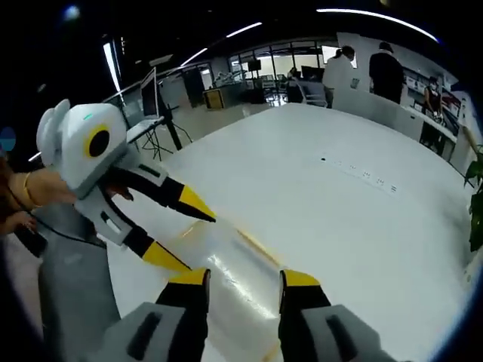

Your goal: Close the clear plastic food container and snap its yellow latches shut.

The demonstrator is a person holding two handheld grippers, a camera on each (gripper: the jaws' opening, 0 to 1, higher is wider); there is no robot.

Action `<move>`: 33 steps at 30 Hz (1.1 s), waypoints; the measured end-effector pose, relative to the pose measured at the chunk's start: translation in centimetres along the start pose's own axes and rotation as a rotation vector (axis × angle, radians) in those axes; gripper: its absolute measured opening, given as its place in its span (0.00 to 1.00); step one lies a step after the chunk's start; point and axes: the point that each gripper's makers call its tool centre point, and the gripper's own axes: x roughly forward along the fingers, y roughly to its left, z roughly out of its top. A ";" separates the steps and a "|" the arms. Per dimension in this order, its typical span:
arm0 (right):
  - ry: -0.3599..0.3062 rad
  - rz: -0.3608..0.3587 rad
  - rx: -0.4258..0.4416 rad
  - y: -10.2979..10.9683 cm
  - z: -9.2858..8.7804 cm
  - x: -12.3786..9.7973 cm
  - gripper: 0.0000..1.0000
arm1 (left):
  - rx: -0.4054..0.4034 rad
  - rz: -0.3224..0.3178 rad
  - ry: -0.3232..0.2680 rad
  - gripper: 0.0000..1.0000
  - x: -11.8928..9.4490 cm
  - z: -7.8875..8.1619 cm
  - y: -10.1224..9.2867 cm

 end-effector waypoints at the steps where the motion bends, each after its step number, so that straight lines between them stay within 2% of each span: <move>1: -0.001 0.003 0.006 0.1 0.1 0.1 0.31 | 0.005 -0.003 -0.002 0.34 0.1 0.0 -0.1; 3: -0.010 0.013 0.016 0.3 0.3 0.2 0.28 | 0.027 -0.004 -0.004 0.34 0.4 0.1 -0.3; 8: -0.011 0.021 -0.004 0.4 0.7 0.7 0.28 | 0.032 -0.015 -0.009 0.34 0.9 0.2 -0.6; 18: 0.004 0.023 -0.063 -0.2 1.7 1.6 0.32 | 0.067 -0.069 -0.038 0.39 0.8 0.6 -2.2; 23: 0.049 0.051 -0.113 -0.1 1.7 2.3 0.35 | 0.168 -0.088 -0.034 0.45 0.6 0.3 -3.1; 28: 0.089 0.077 -0.151 -0.1 1.6 2.8 0.37 | 0.193 -0.106 -0.030 0.47 0.8 0.0 -3.9; 33: 0.142 0.107 -0.188 -0.3 1.2 3.3 0.38 | 0.267 -0.087 0.012 0.49 1.4 -1.0 -4.0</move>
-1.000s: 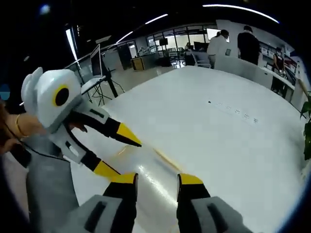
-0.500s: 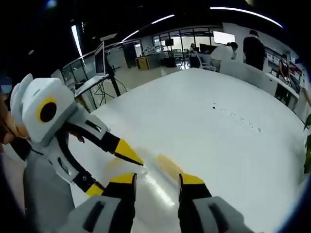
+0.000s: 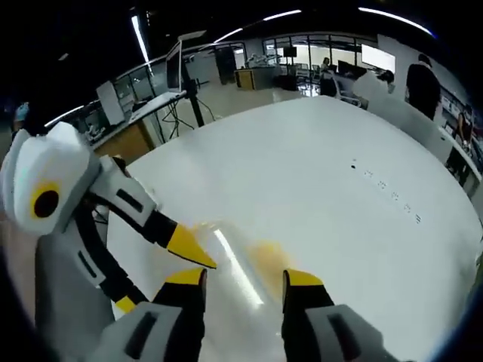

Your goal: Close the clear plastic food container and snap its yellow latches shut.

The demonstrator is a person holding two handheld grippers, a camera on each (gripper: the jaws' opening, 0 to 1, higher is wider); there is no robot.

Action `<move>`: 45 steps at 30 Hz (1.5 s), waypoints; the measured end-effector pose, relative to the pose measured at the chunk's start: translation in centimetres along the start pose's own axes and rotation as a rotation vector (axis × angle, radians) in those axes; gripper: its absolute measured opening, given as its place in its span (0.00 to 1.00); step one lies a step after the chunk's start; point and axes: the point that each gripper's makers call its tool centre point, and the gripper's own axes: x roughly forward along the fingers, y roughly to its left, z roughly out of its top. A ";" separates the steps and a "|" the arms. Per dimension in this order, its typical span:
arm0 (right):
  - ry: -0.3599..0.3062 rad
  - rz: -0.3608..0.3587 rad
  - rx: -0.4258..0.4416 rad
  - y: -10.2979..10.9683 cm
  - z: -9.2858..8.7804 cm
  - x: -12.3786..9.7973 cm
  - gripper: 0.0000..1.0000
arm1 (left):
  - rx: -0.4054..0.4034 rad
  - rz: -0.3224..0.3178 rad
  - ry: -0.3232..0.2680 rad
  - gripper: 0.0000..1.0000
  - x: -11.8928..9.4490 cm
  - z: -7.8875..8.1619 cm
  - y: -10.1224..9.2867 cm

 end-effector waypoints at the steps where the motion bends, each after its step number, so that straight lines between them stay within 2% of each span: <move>1: 0.011 0.007 -0.003 0.0 -0.1 0.1 0.38 | 0.009 0.005 0.004 0.49 0.1 -0.1 -0.1; 3: 0.036 0.021 -0.023 0.0 -0.4 0.3 0.38 | 0.029 0.018 0.015 0.50 0.4 -0.4 -0.1; 5: 0.057 0.029 -0.040 0.0 -0.5 0.5 0.38 | 0.090 0.068 0.039 0.55 0.5 -0.8 0.6; 6: 0.079 0.035 -0.064 0.1 -0.7 0.6 0.36 | 0.123 0.069 0.045 0.56 0.7 -1.0 0.5; 7: 0.093 0.039 -0.089 0.1 -0.7 0.6 0.36 | 0.100 0.064 0.033 0.56 0.8 -0.8 0.3; 9: 0.112 0.045 -0.112 0.1 -0.9 1.0 0.37 | 0.120 0.073 0.042 0.56 0.8 -0.9 0.5; 10: 0.104 0.052 -0.095 0.2 -0.6 1.0 0.37 | 0.115 0.072 0.039 0.56 0.8 -0.9 0.5; 17: 0.172 0.110 -0.100 0.0 -0.6 1.3 0.35 | 0.121 0.061 0.035 0.54 0.9 -0.8 0.5; 20: 0.224 0.138 -0.113 0.0 -0.7 1.4 0.34 | 0.104 0.056 0.037 0.54 0.9 -0.8 0.6; 24: 0.316 0.185 -0.131 0.1 -0.8 1.5 0.34 | 0.097 0.037 0.077 0.54 1.0 -0.7 0.7; 30: 0.422 0.211 -0.174 0.2 -0.8 1.8 0.33 | 0.102 0.029 0.091 0.54 1.0 -0.7 0.6; 35: 0.464 0.251 -0.185 0.1 -0.8 2.0 0.33 | 0.102 0.045 0.103 0.54 1.2 -0.7 0.6; 45: 0.527 0.295 -0.207 0.3 -1.0 2.0 0.33 | 0.104 0.034 0.084 0.54 1.1 -0.7 0.7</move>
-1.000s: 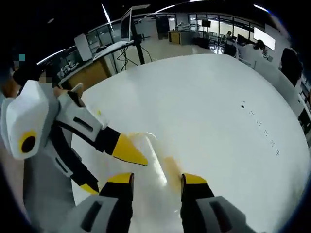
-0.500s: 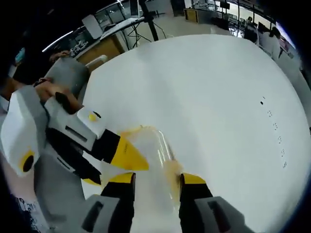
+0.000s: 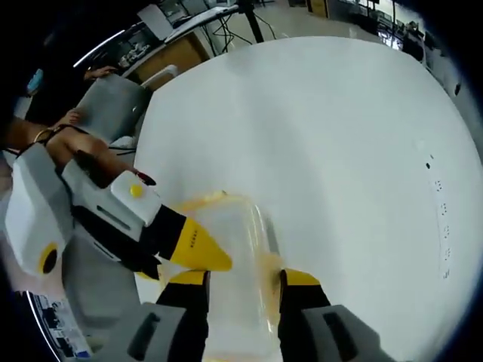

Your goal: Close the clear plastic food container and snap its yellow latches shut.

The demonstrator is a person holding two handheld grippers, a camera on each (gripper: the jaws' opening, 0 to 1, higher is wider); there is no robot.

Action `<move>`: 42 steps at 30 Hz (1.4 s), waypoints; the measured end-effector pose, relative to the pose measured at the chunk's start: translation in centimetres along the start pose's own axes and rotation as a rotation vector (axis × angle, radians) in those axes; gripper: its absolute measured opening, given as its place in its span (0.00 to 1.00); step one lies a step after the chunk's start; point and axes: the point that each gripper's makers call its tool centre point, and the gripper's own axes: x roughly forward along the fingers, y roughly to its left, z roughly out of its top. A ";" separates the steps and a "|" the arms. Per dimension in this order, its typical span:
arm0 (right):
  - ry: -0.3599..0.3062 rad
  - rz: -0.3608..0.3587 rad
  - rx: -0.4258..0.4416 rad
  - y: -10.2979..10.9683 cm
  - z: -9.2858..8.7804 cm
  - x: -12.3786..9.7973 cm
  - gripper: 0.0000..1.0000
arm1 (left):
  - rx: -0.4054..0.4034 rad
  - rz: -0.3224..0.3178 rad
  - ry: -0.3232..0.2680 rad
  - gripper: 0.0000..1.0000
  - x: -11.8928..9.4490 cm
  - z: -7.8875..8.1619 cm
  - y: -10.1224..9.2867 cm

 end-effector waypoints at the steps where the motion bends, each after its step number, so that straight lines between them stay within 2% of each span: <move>1: 0.000 0.005 0.001 0.0 0.0 0.0 0.33 | -0.001 0.000 0.000 0.54 0.0 0.0 0.0; 5: 0.006 0.030 -0.002 0.0 0.0 0.1 0.34 | -0.004 0.000 -0.003 0.54 0.0 0.0 0.0; 11: 0.059 0.043 -0.019 0.1 0.0 0.2 0.34 | -0.004 0.001 -0.013 0.54 0.0 0.0 0.0; 25: 0.076 0.082 -0.028 -0.1 -0.1 0.2 0.33 | -0.004 -0.001 -0.006 0.53 -0.1 0.0 0.0; 31: 0.121 0.098 -0.063 -0.1 -0.2 0.2 0.32 | -0.001 0.000 -0.006 0.53 -0.1 0.0 0.0; 32: 0.147 0.163 -0.125 0.5 -0.9 0.8 0.33 | -0.022 -0.002 -0.008 0.53 0.0 -0.1 0.0; 33: 0.095 0.151 -0.075 0.1 -0.4 0.5 0.33 | -0.005 0.000 -0.008 0.53 -0.1 -0.1 0.1; 42: 0.095 0.144 -0.069 0.3 -0.3 0.6 0.33 | -0.006 0.005 -0.011 0.53 0.0 0.0 -0.1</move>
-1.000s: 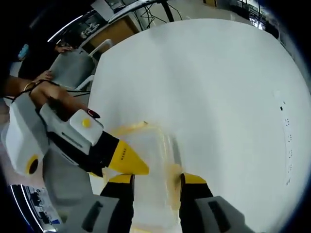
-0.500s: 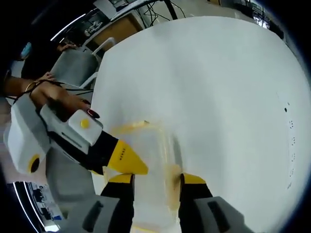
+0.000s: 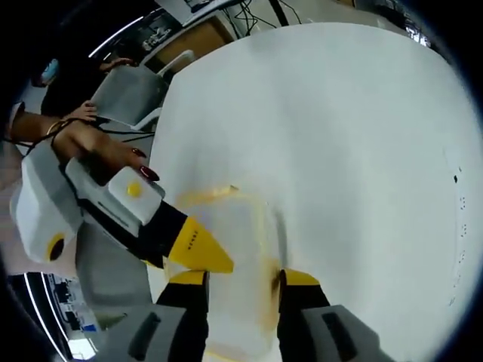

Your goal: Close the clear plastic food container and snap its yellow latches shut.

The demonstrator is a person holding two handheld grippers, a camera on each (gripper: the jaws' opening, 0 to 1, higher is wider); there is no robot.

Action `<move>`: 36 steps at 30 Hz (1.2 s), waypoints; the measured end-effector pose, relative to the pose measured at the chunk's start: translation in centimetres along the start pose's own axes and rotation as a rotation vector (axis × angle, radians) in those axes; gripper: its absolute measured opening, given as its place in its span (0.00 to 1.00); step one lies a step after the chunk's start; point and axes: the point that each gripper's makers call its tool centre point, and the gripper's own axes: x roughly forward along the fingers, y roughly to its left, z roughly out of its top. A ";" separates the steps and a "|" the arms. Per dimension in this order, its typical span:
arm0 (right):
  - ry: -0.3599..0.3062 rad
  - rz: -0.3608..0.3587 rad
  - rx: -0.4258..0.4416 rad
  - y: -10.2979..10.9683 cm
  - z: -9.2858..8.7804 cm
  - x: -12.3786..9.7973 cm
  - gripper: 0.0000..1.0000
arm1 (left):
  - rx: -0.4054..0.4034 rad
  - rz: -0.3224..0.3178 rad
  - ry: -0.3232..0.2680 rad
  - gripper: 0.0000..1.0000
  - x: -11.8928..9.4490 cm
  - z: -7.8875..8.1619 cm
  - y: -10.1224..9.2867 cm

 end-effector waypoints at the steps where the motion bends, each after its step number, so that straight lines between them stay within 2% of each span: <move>1: -0.003 -0.001 -0.001 0.0 0.0 0.0 0.33 | 0.001 0.003 0.000 0.53 0.0 0.0 0.0; 7: -0.036 -0.018 0.005 0.1 0.1 0.0 0.34 | -0.001 0.062 -0.024 0.54 0.2 0.1 -0.2; 9: -0.047 -0.021 0.007 0.1 0.2 0.0 0.34 | 0.030 0.117 -0.012 0.53 0.3 -0.2 0.1; 10: -0.049 -0.023 0.007 0.2 0.2 0.0 0.34 | 0.009 0.119 -0.028 0.50 0.3 0.0 -0.1; 11: -0.058 -0.028 0.004 0.3 0.3 0.0 0.34 | 0.019 0.108 -0.080 0.51 0.5 0.9 0.0; 12: -0.047 -0.033 0.010 0.4 0.1 0.0 0.34 | 0.004 0.120 -0.042 0.51 0.3 0.3 0.0; 24: -0.050 -0.044 0.006 0.1 0.1 -0.1 0.35 | 0.008 0.113 -0.051 0.52 0.4 0.2 0.1; 29: -0.090 -0.076 0.032 0.1 0.1 -0.3 0.36 | 0.011 0.107 -0.039 0.52 0.4 0.2 0.1; 36: -0.110 -0.136 0.047 0.2 0.0 -0.6 0.36 | 0.015 0.104 -0.024 0.53 0.4 0.2 0.1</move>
